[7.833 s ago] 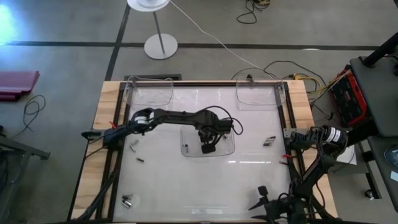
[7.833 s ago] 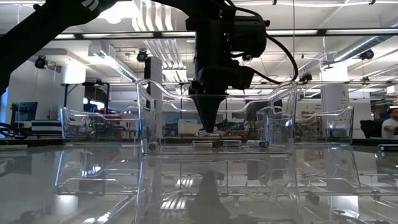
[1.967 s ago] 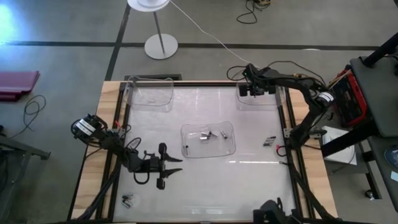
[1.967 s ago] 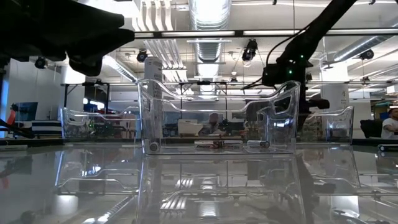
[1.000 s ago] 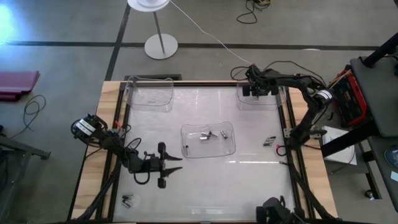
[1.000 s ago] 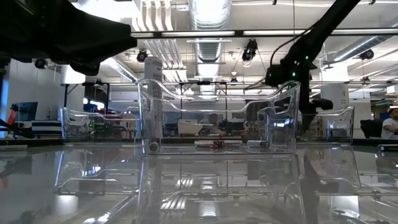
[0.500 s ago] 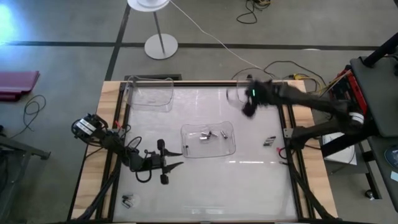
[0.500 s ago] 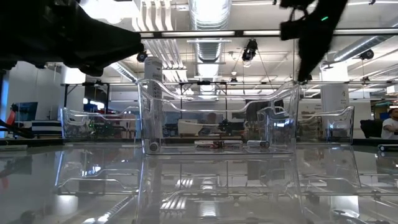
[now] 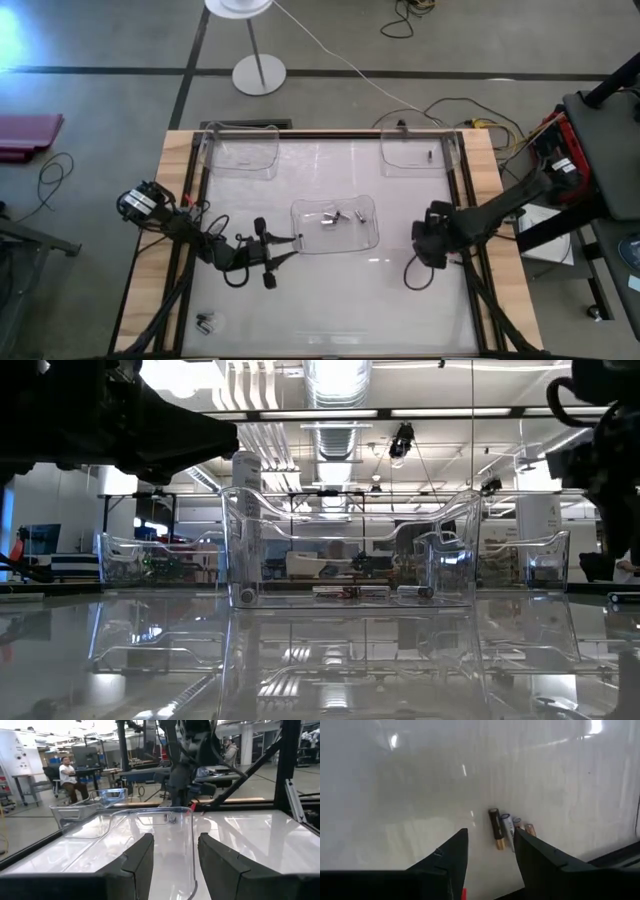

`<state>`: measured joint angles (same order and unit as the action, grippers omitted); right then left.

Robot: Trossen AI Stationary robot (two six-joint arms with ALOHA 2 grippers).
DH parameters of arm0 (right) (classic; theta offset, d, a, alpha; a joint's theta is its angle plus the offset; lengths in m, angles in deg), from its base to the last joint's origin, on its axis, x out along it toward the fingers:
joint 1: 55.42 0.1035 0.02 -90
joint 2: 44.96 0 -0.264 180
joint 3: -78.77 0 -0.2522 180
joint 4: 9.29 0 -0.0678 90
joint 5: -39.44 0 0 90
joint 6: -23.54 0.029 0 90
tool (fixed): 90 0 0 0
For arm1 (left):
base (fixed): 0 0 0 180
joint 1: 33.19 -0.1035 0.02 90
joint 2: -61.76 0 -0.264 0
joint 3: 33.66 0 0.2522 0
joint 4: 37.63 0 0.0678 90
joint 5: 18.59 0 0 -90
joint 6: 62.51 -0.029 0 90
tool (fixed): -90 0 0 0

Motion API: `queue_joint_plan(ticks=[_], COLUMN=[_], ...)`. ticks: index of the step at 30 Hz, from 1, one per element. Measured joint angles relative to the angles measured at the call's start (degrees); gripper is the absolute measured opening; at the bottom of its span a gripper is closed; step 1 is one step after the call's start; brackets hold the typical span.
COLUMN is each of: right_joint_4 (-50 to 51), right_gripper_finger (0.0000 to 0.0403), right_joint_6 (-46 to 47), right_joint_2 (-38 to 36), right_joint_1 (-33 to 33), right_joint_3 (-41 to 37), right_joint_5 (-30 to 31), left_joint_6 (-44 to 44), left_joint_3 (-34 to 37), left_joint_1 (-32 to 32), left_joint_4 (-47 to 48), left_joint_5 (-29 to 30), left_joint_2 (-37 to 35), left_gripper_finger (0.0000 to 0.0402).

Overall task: Sort batteries
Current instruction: Put the black battery into the top right transparent bin

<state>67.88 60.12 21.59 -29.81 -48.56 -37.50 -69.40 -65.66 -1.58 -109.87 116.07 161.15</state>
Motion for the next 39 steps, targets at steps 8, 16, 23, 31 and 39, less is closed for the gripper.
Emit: queue_joint_plan(ticks=[8, 16, 23, 31, 39], right_joint_4=[-2.52, -5.61, -7.29, -9.75, -10.34], right_gripper_finger=[0.0116, 0.0094, 0.0080, 0.0064, 0.0039], right_joint_6=[-3.18, -4.68, -4.82, -7.11, -7.19], right_joint_2=[3.52, 4.81, 7.61, 12.39, 12.05], right_joint_1=[-1.93, -5.58, -8.43, -9.03, -9.03], right_joint_3=[-2.95, -4.45, -4.68, -4.37, -4.53], right_joint_5=[0.00, -2.49, -2.55, -3.87, -4.24], left_joint_6=[-1.16, -1.19, -1.19, -1.19, -1.19], left_joint_3=[0.00, 0.00, 0.00, 0.00, 0.00], left_joint_1=[-0.02, -0.10, -0.42, -0.42, -0.42], left_joint_4=[-0.09, -0.13, -0.15, -0.13, -0.15], left_joint_5=[4.27, 4.31, 4.33, 4.33, 4.32], left_joint_2=[0.00, 0.00, 0.00, 0.00, 0.00], left_gripper_finger=[0.0135, 0.0135, 0.0135, 0.0135, 0.0135])
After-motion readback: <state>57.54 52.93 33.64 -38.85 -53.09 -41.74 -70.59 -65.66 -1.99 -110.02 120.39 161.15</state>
